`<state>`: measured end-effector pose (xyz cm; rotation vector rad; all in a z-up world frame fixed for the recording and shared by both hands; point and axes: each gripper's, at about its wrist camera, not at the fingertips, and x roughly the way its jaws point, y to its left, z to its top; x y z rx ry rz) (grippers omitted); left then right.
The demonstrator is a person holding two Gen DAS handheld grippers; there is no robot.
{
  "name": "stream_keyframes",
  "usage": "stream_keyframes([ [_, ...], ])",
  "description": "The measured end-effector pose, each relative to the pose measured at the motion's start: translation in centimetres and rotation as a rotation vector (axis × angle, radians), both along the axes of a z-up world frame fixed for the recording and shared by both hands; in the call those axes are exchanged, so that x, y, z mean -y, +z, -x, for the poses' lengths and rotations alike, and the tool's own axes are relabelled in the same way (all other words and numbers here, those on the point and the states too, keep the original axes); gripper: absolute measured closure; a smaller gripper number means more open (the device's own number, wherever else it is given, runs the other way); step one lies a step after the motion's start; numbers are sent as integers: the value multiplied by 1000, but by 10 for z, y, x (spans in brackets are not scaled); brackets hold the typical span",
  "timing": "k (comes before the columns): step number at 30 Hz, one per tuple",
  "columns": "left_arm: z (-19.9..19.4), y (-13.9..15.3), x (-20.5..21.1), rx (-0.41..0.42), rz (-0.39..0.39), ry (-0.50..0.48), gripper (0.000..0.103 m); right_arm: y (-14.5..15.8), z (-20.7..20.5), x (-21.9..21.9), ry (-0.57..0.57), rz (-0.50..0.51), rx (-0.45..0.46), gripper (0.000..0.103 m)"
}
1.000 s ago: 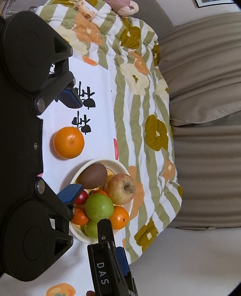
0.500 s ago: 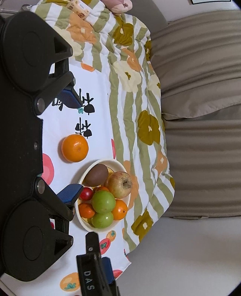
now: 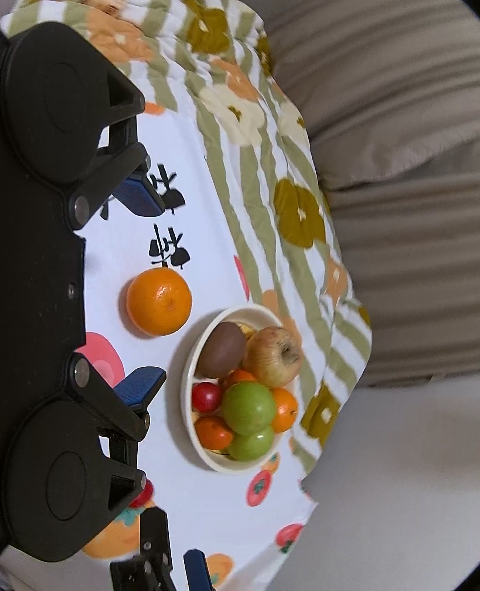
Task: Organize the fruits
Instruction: 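Grasp the large mandarin with the left gripper while the right gripper grasps a red tomato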
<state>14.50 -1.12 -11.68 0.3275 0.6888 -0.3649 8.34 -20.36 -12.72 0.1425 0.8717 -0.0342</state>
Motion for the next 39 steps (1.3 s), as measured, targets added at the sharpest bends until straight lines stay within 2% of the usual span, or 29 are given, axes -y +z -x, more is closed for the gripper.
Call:
stream_keyframes([
  [4,-16,-20,6,-21,-51,-81,13,-13,3,-6,-41,0,-16,14],
  [6,-24,-29,8,-37,-69,-110,18,-18,4,-10,-56,5,-22,15],
  [14,-39,-50,7,-54,-99,-154,22,-35,2,-20,-104,23,-37,15],
  [17,-44,-53,7,-60,-105,-170,29,-38,0,-22,-116,23,-39,16],
  [25,-50,-56,9,-58,-104,-201,37,-44,-6,-28,-127,30,-45,18],
  [32,-51,-55,5,-66,-89,-211,38,-46,-9,-31,-134,41,-55,28],
  [39,-48,-55,0,-71,-85,-192,39,-48,-14,-33,-116,59,-57,31],
])
